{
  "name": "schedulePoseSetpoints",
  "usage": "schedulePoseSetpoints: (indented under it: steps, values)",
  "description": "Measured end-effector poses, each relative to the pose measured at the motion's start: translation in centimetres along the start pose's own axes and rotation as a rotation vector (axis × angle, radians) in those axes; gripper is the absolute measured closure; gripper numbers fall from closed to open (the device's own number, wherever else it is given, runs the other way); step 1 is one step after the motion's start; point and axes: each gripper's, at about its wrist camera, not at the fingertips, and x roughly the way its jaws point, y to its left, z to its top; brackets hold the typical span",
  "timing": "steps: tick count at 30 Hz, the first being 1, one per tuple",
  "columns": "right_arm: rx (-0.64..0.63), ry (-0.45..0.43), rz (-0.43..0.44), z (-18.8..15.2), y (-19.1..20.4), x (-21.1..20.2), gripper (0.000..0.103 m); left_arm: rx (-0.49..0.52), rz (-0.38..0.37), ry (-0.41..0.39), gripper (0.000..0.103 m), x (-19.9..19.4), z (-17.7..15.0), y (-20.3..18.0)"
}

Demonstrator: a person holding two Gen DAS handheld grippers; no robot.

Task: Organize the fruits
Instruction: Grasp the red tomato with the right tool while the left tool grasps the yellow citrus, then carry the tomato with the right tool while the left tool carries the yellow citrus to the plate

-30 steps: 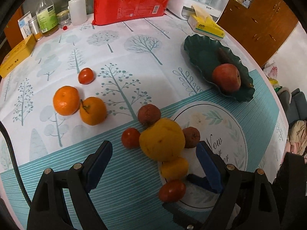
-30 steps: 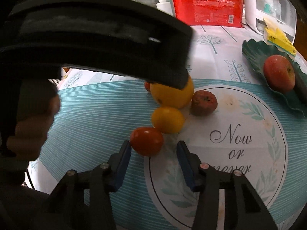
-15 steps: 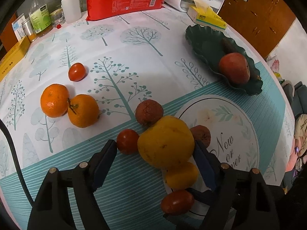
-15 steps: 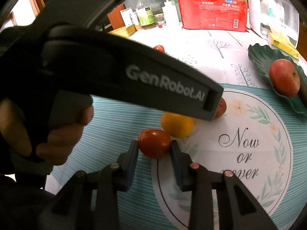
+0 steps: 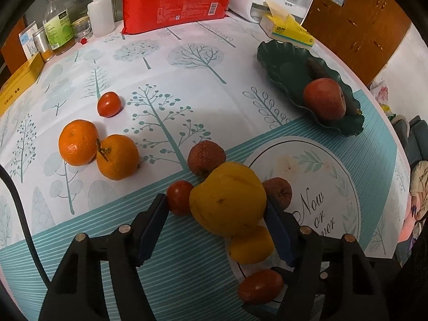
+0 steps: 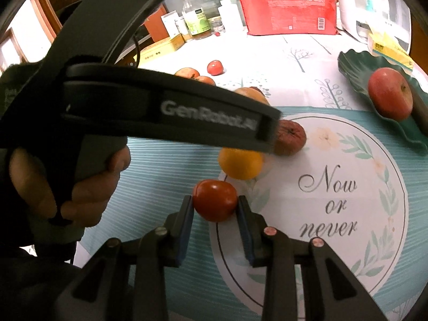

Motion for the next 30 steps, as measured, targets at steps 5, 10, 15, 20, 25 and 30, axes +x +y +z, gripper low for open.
schedulePoseSetpoints:
  steps: [5,10,15,20,25,30]
  values:
    - [0.022,-0.007,-0.007,-0.4,-0.3,-0.7,0.07,-0.014,-0.002,-0.021,0.038,-0.7,-0.2,0.2]
    - [0.044,-0.009,-0.009,-0.7,-0.7,-1.2,0.07,-0.012,-0.027,-0.028,0.062,-1.4,-0.3,0.0]
    - [0.056,-0.012,-0.015,-0.9,-1.2,-2.0,0.07,-0.013,-0.012,-0.025,0.061,-1.2,0.0,-0.4]
    - [0.087,-0.004,-0.027,-1.8,-1.7,-3.0,0.07,-0.078,-0.018,-0.006,0.045,-0.3,0.1,0.1]
    - [0.11,0.006,-0.052,-2.7,-2.6,-4.0,0.07,-0.123,-0.044,-0.013,0.044,0.4,0.2,0.2]
    - [0.125,0.012,-0.065,-3.2,-3.5,-4.6,0.07,-0.144,-0.05,-0.027,0.044,0.9,0.8,0.1]
